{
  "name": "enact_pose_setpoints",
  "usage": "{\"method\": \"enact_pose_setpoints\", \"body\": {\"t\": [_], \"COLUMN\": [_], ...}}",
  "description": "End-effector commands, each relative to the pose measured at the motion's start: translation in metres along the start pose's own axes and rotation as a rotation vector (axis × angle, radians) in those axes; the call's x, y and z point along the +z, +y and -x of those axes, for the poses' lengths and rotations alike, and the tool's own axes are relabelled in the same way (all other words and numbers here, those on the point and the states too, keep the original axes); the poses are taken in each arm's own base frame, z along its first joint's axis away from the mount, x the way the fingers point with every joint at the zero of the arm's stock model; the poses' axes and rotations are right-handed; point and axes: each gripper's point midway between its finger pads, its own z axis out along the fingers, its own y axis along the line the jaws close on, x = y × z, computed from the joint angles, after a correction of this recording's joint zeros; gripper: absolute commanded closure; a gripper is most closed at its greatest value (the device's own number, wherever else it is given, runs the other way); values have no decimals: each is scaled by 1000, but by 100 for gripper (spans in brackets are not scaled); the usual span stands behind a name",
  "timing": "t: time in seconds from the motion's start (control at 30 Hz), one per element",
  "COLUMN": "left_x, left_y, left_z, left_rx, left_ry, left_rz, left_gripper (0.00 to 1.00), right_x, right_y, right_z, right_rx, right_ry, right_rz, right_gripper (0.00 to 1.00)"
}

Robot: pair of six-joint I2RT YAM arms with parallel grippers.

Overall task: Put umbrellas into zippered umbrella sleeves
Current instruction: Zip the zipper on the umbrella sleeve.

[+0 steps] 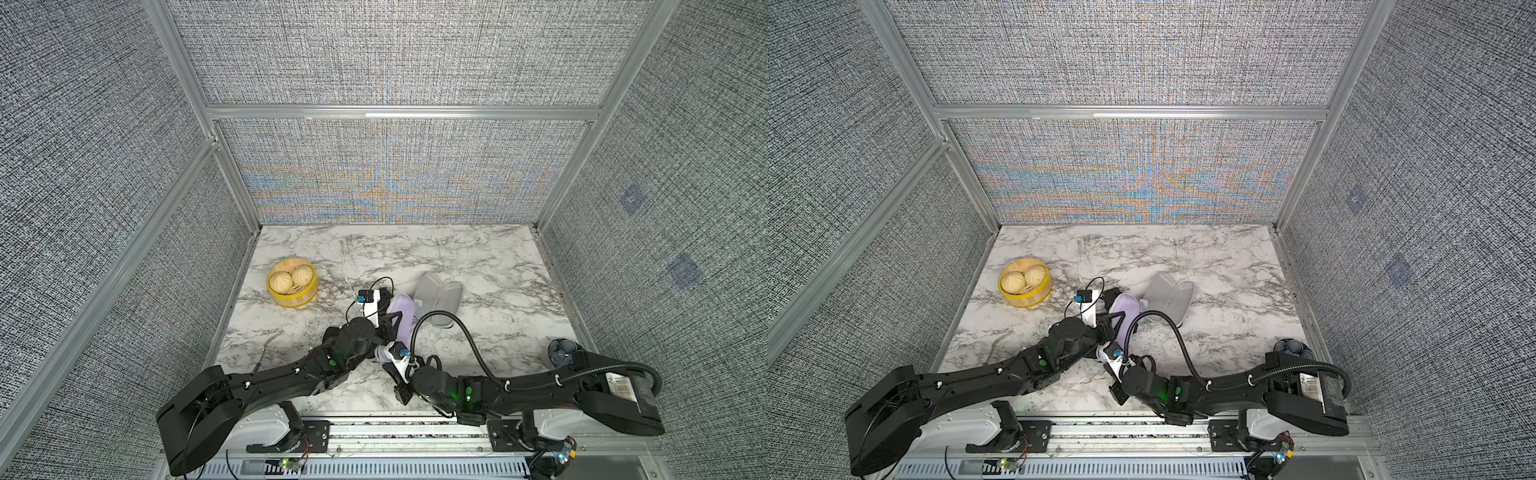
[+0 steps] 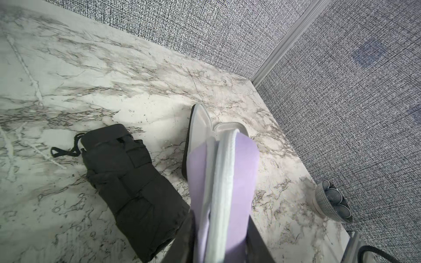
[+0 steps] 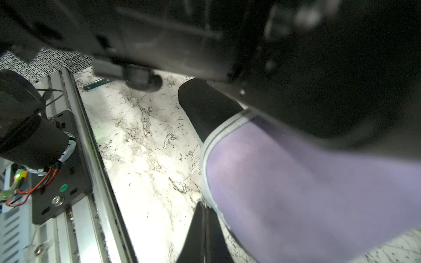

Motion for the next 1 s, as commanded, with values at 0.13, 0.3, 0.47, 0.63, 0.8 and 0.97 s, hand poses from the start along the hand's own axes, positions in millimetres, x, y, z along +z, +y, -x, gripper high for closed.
{"method": "enact_pose_setpoints", "body": {"t": [0.13, 0.3, 0.47, 0.63, 0.8, 0.97], "left_x": [-2, -2, 4, 11, 6, 17], "left_y": [-12, -10, -14, -16, -6, -12], "left_z": [36, 42, 39, 27, 16, -15], "left_rx": [-15, -18, -27, -49, -81, -103], "left_ry": [-152, -187, -169, -140, -125, -13], "left_rz": [-16, -1, -22, -51, -46, -91], "left_gripper": [100, 100, 100, 100, 100, 100], "right_x": [-5, -3, 7, 11, -1, -21], "right_y": [31, 36, 54, 43, 8, -38], "right_z": [22, 18, 27, 35, 20, -34], "right_rx": [83, 103, 99, 100, 146, 140], "right_ry": [-66, -68, -86, -132, -106, 91], "right_rz": [163, 189, 249, 191, 125, -36], "right_gripper": [100, 100, 100, 100, 100, 100]}}
